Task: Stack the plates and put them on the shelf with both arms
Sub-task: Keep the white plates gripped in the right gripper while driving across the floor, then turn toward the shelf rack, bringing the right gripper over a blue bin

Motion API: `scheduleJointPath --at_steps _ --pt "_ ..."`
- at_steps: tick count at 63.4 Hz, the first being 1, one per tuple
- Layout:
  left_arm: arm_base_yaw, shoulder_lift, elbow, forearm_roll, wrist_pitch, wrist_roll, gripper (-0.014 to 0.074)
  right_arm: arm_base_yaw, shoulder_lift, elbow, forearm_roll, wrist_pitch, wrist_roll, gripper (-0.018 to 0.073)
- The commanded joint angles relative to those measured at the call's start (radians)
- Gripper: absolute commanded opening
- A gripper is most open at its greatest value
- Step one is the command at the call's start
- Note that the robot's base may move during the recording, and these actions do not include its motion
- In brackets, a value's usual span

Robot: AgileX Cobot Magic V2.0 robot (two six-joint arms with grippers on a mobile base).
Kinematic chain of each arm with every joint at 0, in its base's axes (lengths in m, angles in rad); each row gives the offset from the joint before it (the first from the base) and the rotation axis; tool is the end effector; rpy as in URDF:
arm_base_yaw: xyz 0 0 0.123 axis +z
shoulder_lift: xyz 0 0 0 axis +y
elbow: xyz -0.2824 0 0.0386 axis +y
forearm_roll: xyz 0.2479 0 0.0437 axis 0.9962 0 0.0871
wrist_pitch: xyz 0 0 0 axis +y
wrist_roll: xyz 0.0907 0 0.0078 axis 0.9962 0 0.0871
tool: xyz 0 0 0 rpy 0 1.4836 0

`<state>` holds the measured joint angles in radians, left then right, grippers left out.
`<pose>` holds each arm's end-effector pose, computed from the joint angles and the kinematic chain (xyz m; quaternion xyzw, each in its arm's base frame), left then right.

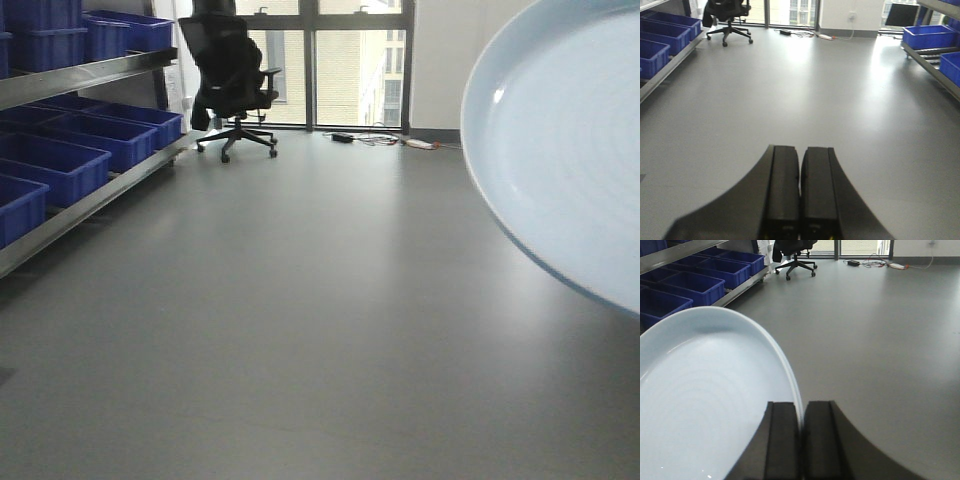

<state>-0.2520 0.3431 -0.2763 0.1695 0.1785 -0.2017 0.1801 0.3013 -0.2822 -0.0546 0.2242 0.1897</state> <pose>0.0851 -0.0191 0.2672 0.0727 0.7564 -0.0816 0.6449 0.0793 0.0133 0.2684 -0.0126 0.7599 0.0979 0.6425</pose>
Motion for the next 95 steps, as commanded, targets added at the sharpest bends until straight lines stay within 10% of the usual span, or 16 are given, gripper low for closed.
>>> scheduleJointPath --at_steps 1,95 --pt "0.002 0.013 -0.031 -0.002 -0.089 -0.009 0.0083 -0.006 0.002 -0.031 -0.008 -0.102 -0.005 0.0052" --pt "0.002 0.013 -0.031 -0.002 -0.091 -0.009 0.0083 -0.006 0.002 -0.031 -0.008 -0.102 -0.005 0.0052"
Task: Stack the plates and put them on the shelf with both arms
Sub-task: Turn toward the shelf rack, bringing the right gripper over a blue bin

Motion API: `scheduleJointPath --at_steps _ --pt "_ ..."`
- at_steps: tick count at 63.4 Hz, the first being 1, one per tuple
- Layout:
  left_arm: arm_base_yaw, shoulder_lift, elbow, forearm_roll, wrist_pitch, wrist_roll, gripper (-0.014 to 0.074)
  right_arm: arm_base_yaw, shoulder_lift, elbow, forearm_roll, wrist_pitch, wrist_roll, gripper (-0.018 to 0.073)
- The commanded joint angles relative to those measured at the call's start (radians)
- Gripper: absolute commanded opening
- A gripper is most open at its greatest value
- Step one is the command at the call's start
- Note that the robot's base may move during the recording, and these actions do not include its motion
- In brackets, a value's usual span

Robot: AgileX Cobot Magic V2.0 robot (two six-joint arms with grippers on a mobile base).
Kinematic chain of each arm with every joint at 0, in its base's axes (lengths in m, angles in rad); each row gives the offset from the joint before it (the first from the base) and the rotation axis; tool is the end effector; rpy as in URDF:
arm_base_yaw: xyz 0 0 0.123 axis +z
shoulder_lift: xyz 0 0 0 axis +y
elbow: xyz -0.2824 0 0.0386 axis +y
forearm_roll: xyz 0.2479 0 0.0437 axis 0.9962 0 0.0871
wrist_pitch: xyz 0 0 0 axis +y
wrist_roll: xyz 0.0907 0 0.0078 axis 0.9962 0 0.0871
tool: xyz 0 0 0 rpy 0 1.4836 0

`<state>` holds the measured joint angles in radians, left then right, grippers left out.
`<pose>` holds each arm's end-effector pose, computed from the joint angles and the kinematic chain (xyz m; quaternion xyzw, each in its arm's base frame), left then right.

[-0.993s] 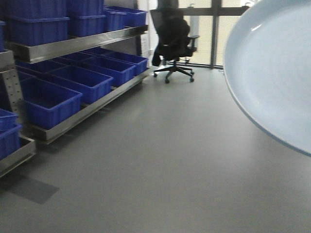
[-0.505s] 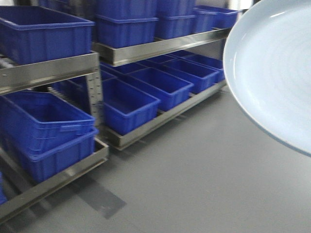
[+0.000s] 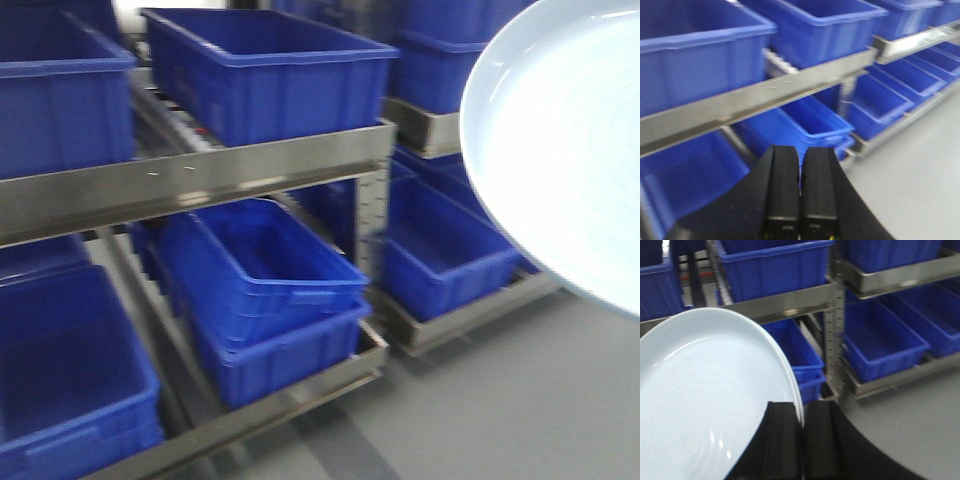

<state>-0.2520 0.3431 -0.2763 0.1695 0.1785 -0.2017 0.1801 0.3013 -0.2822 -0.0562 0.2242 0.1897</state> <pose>0.0851 -0.0191 0.2672 0.0727 0.7564 -0.0816 0.6449 0.0793 0.0133 0.2684 -0.0131 0.7599 0.0973 0.6426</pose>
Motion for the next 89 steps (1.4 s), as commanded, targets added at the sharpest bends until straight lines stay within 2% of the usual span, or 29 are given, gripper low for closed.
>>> scheduleJointPath --at_steps 1,89 --pt "0.002 0.013 -0.031 -0.002 -0.091 -0.009 0.0083 -0.006 0.002 -0.031 -0.006 -0.102 -0.005 0.0052" --pt "0.002 0.013 -0.031 -0.002 -0.091 -0.009 0.0083 -0.006 0.002 -0.031 -0.006 -0.102 -0.005 0.0052"
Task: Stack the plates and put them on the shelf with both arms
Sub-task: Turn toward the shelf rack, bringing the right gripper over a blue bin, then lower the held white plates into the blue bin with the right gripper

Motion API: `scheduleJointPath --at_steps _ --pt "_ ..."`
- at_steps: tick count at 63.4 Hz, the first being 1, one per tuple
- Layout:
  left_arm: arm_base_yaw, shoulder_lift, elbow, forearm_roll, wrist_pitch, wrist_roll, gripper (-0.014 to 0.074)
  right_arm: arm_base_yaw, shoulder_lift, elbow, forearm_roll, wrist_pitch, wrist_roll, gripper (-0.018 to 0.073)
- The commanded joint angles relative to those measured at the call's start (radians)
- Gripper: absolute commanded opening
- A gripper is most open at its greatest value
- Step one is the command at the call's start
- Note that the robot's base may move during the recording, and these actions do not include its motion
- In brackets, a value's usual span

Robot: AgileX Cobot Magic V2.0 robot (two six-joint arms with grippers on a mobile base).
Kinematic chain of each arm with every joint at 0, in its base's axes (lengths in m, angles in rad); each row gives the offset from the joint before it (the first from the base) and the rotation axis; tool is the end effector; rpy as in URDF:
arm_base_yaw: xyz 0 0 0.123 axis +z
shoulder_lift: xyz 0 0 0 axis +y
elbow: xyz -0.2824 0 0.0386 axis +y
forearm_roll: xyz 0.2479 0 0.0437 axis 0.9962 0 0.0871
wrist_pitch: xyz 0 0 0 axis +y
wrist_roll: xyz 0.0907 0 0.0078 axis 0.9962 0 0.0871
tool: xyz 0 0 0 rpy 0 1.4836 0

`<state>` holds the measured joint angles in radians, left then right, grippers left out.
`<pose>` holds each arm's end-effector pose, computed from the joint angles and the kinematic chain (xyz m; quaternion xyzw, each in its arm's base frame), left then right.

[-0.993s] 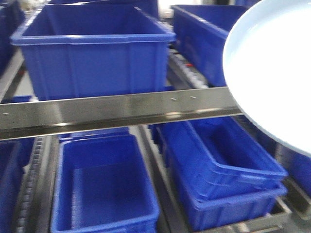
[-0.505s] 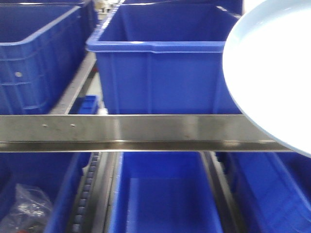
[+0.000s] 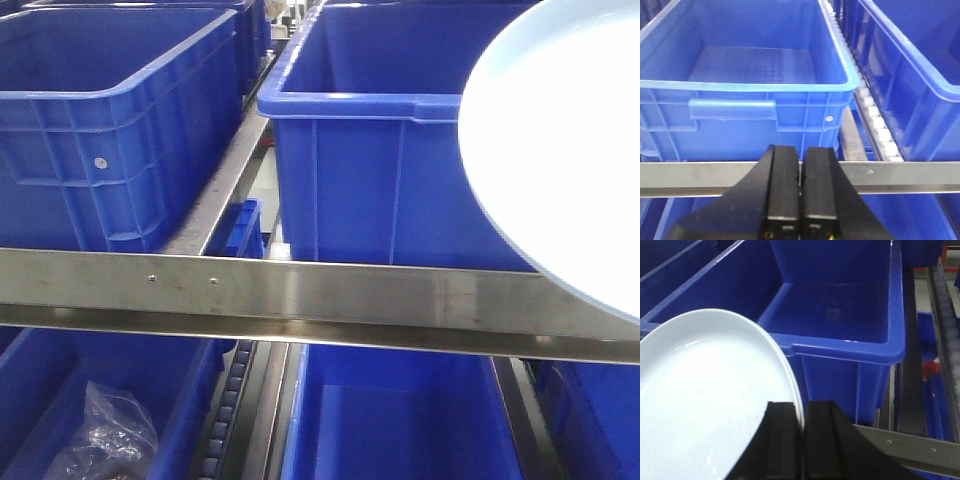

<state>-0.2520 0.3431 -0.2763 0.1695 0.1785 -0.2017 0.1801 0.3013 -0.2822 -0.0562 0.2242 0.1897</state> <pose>0.0851 -0.0191 0.2672 0.0727 0.7564 -0.0816 0.6449 0.0793 0.0133 0.2684 -0.0131 0.7599 0.0973 0.6426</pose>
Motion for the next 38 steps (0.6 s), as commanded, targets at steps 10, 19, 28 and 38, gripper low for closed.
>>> scheduleJointPath --at_steps 10,19,28,38 --pt "0.002 0.013 -0.031 -0.002 -0.091 -0.009 0.0083 -0.006 0.002 -0.031 -0.006 -0.102 -0.005 0.0052" --pt "0.002 0.013 -0.031 -0.002 -0.091 -0.009 0.0083 -0.006 0.002 -0.031 -0.006 -0.102 -0.005 0.0052" --pt "0.002 0.013 -0.031 -0.002 -0.091 -0.009 0.0083 -0.006 0.002 -0.031 -0.006 -0.102 -0.005 0.0052" --pt "0.002 0.013 -0.031 -0.002 -0.091 -0.009 0.0083 -0.006 0.002 -0.031 -0.006 -0.102 -0.005 0.0052"
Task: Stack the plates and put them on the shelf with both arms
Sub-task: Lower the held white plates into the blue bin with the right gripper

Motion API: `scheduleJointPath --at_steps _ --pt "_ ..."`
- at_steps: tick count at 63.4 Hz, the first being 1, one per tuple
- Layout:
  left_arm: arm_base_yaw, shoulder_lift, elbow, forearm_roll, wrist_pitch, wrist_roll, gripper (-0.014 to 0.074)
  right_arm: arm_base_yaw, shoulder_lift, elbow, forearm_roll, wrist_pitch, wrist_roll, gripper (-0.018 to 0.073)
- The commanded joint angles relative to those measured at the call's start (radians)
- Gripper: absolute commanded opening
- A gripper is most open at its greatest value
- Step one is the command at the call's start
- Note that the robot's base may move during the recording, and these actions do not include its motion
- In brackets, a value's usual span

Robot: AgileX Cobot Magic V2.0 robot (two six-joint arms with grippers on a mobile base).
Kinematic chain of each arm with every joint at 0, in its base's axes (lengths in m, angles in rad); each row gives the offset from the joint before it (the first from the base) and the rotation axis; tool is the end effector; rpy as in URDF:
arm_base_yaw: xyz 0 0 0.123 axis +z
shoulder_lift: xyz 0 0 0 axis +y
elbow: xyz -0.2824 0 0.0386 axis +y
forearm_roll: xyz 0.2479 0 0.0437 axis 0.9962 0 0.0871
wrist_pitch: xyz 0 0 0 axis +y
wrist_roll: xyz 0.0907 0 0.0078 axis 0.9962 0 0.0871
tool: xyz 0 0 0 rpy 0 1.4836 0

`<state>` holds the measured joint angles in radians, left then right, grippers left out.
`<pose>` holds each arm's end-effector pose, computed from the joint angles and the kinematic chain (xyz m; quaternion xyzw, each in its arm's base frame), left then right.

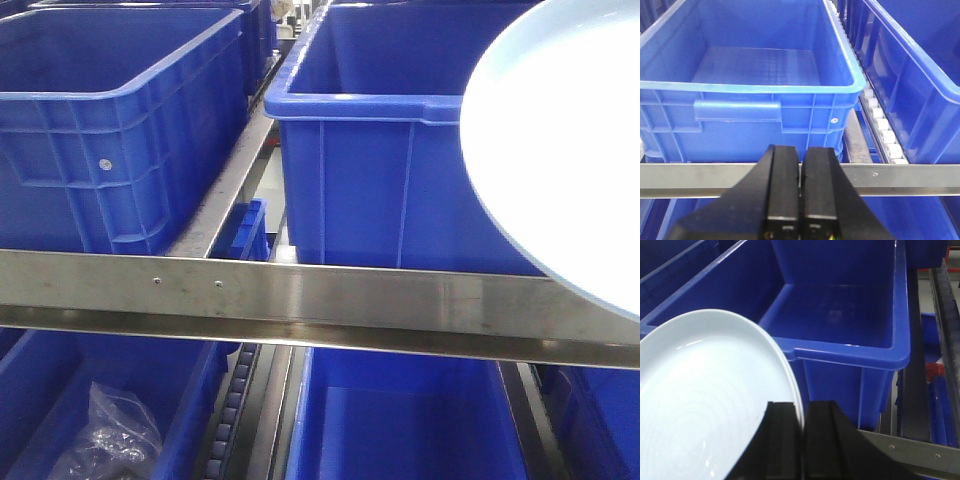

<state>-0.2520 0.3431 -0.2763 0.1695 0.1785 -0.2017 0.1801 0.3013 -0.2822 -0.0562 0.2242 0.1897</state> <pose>0.0851 -0.0191 0.2672 0.0727 0.7564 -0.0816 0.6449 0.0793 0.0133 0.2684 -0.0131 0.7599 0.0973 0.6426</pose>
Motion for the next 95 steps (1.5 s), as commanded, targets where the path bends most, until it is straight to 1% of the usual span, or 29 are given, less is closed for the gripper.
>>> scheduleJointPath --at_steps 1,51,57,66,69,77,95 --pt "0.002 0.013 -0.031 -0.002 -0.091 -0.009 0.0083 -0.006 0.002 -0.031 -0.006 -0.102 -0.005 0.0052" --pt "0.002 0.013 -0.031 -0.002 -0.091 -0.009 0.0083 -0.006 0.002 -0.031 -0.007 -0.104 -0.005 0.0052" --pt "0.002 0.013 -0.031 -0.002 -0.091 -0.009 0.0083 -0.006 0.002 -0.031 -0.007 -0.13 -0.005 0.0052" --pt "0.002 0.013 -0.031 -0.002 -0.091 -0.009 0.0083 -0.006 0.017 -0.045 -0.007 -0.242 -0.005 0.0052" --pt "0.002 0.013 -0.031 -0.002 -0.091 -0.009 0.0083 -0.006 0.046 -0.072 -0.007 -0.261 -0.005 0.0052" --pt "0.002 0.013 -0.031 -0.002 -0.091 -0.009 0.0083 -0.006 0.172 -0.187 -0.007 -0.257 -0.005 0.0052" --pt "0.002 0.013 -0.031 -0.002 -0.091 -0.009 0.0083 -0.007 0.579 -0.532 -0.007 -0.261 -0.005 0.0052"
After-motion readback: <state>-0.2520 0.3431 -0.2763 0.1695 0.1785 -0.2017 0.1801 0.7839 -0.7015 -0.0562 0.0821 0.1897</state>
